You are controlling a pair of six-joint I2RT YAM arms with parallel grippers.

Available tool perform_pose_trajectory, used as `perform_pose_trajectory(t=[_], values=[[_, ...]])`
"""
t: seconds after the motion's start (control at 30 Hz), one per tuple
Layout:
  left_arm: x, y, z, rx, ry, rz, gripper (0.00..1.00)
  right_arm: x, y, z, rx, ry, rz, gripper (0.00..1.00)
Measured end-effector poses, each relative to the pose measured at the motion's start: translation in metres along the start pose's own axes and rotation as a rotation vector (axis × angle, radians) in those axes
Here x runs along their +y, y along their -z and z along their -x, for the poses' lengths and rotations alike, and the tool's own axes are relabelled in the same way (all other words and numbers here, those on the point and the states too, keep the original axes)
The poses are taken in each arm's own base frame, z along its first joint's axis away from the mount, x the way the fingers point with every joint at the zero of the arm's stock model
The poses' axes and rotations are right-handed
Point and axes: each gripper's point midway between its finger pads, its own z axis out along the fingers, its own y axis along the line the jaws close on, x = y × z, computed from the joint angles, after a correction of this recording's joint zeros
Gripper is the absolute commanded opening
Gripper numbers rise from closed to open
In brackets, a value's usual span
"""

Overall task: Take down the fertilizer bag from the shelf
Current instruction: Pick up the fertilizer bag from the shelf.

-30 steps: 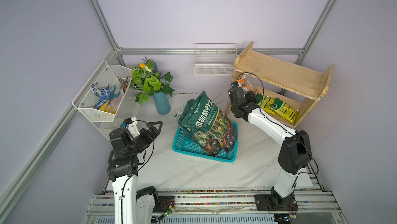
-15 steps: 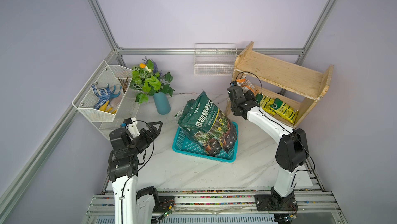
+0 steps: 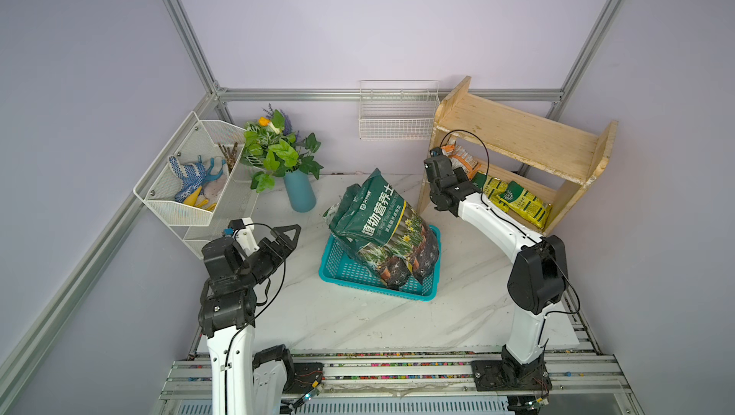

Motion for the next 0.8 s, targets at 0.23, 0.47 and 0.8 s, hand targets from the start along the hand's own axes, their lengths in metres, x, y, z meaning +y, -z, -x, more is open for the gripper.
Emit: perform_pose_trajectory(t=[0.23, 0.47, 0.8], values=[[0.000, 0.000, 0.000, 0.000, 0.001, 0.000, 1.00, -0.008, 0.019, -0.002, -0.039, -0.082, 0.113, 0.00], [-0.006, 0.001, 0.000, 0.001, -0.005, -0.026, 1.00, -0.021, 0.061, 0.002, -0.093, -0.158, 0.231, 0.00], [-0.080, 0.040, 0.004, -0.081, -0.159, -0.302, 1.00, -0.022, 0.125, -0.003, -0.181, -0.235, 0.413, 0.00]])
